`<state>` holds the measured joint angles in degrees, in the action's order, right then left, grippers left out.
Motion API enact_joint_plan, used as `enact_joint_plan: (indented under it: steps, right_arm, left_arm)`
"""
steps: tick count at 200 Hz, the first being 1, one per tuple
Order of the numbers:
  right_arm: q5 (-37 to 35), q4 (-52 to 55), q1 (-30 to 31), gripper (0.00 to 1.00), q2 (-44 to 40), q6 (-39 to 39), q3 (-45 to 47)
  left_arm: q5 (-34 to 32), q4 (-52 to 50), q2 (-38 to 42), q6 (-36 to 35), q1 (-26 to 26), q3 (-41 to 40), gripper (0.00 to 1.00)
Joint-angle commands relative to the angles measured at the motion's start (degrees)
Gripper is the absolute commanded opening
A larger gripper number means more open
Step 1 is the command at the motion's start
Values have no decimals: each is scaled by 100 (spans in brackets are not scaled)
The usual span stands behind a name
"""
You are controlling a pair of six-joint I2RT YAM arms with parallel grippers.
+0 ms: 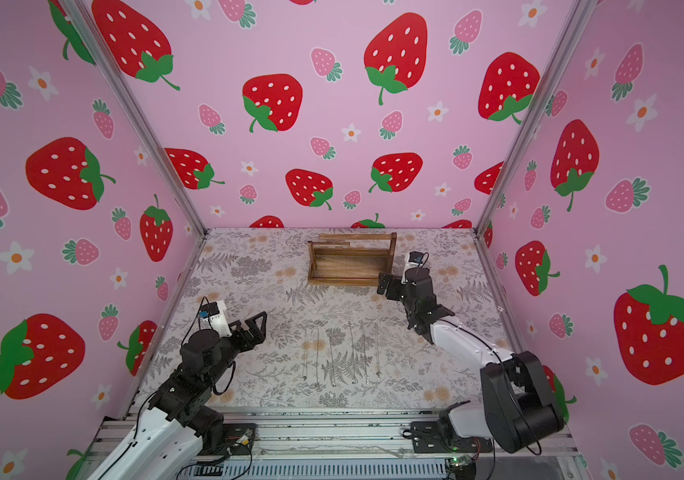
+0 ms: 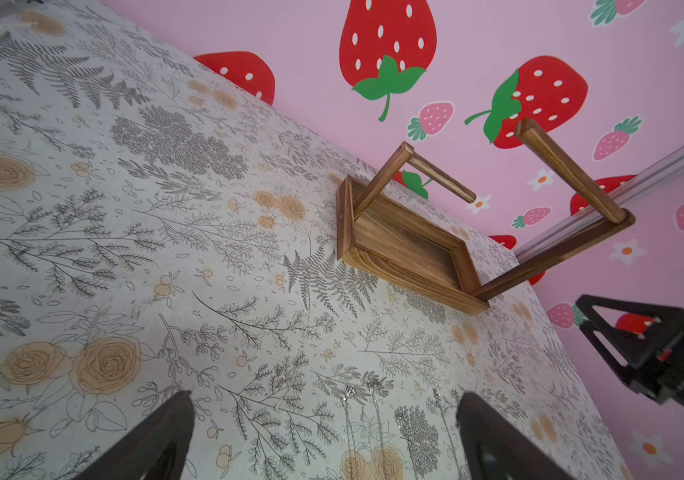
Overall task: Take the necklace off the jewelry display stand
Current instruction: Reset both arms
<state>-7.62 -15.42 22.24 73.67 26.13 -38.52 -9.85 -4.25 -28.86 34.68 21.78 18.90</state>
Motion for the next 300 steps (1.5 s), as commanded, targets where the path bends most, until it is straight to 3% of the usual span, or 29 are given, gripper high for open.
enact_joint_plan:
  steps: [1,30,58,69,86,108,129,151,175,194,210,228,247,269,300]
  right_arm:
    - [-170,360,35,99,-821,-254,403]
    - [-320,1175,37,99,-1778,-362,762]
    - [-811,1153,35,99,-2614,-632,1412]
    - [-995,1089,35,99,-2811,-864,1662]
    - [-1486,1096,26,99,-3082,-480,1875]
    - [-1235,909,26,99,-3499,-953,2023]
    - [-1580,808,26,99,-3817,-1480,1985]
    - [-2133,263,26,99,-3719,-2329,2238]
    - [-2296,-761,-39,99,-3319,-2564,2740]
    - [-2296,-2122,-371,99,-2436,-2469,3143]
    - [-2166,-2614,-777,99,-1321,-2219,2886]
    - [-2270,-3377,-833,99,-367,-2506,2631]
    - [-2130,-4877,-912,99,676,-2915,2622]
    - [-1499,-6577,-1292,99,2138,-2839,2688]
    - [-1326,-5839,-1401,99,1928,-2710,2499]
  left_arm:
    - [-674,199,-289,-180,-25,168,99]
    - [-946,507,-769,-211,-26,253,99]
    - [-1275,1126,-1231,-339,-25,39,99]
    - [-1246,1467,-1400,-736,-29,-83,99]
    - [-1023,1750,-1536,-1189,-28,-133,99]
    - [-289,2625,-1680,-2203,-27,-340,99]
    - [-748,2826,-1693,-2362,-32,-339,99]
    - [-1034,3349,-1650,-3038,-25,-585,99]
    - [-1186,3559,-1664,-3881,-31,-709,99]
    - [-1545,3896,-1744,-4280,-96,-923,99]
    - [-1651,4466,-1844,-4060,-419,-1256,99]
    - [-890,4750,-1972,-3555,-1094,-1440,99]
    - [-626,4851,-2327,-3408,-1492,-1392,99]
    - [-311,5371,-2967,-3383,-1764,-1373,99]
    - [110,5932,-3871,-3498,-1918,-1097,99]
